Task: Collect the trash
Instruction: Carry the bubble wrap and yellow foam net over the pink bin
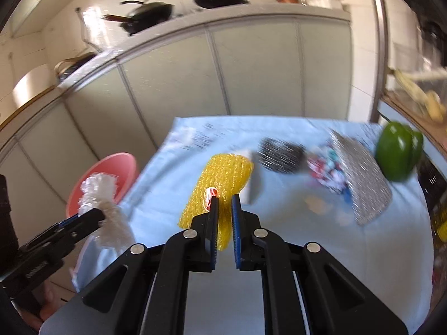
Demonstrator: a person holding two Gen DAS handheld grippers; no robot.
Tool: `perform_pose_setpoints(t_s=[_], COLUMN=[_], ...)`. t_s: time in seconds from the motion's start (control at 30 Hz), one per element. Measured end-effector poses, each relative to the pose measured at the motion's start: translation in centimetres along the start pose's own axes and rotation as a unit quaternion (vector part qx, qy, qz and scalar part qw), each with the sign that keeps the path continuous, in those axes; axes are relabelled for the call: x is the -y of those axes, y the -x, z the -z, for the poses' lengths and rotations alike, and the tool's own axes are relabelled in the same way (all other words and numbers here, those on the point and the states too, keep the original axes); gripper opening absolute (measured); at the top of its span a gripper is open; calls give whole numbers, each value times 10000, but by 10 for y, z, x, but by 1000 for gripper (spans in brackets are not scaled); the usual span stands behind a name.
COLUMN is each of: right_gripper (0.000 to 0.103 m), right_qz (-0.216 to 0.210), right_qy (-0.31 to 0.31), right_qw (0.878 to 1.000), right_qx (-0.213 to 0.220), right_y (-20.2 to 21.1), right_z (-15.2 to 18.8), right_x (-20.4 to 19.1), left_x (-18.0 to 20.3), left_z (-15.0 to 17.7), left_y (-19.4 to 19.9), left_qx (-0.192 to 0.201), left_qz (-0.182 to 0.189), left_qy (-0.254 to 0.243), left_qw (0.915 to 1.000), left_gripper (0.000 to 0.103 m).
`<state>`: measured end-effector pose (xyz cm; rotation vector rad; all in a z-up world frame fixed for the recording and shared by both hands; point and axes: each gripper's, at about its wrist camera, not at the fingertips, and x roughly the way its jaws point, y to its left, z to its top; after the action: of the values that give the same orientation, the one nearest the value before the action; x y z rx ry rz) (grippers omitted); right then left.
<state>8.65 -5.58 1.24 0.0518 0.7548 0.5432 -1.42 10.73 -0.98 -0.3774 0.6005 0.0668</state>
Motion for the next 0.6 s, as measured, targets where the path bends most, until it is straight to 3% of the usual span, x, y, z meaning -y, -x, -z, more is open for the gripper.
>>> perform_pose_setpoints(t_s=[0.3, 0.6], right_gripper=[10, 10], right_qz=[-704, -1241], right_qy=[652, 1293], right_qw=[9954, 9836], right_qx=[-18, -205], right_y=[-17, -46], right_z=[-25, -32], right_x=[-75, -150], left_x=[-66, -124], left_z=[-17, -22], left_y=[34, 48], left_qx=[471, 506], left_qz=[-794, -1416], left_qy=[379, 626], left_qw=[9950, 9866], left_gripper=[30, 30])
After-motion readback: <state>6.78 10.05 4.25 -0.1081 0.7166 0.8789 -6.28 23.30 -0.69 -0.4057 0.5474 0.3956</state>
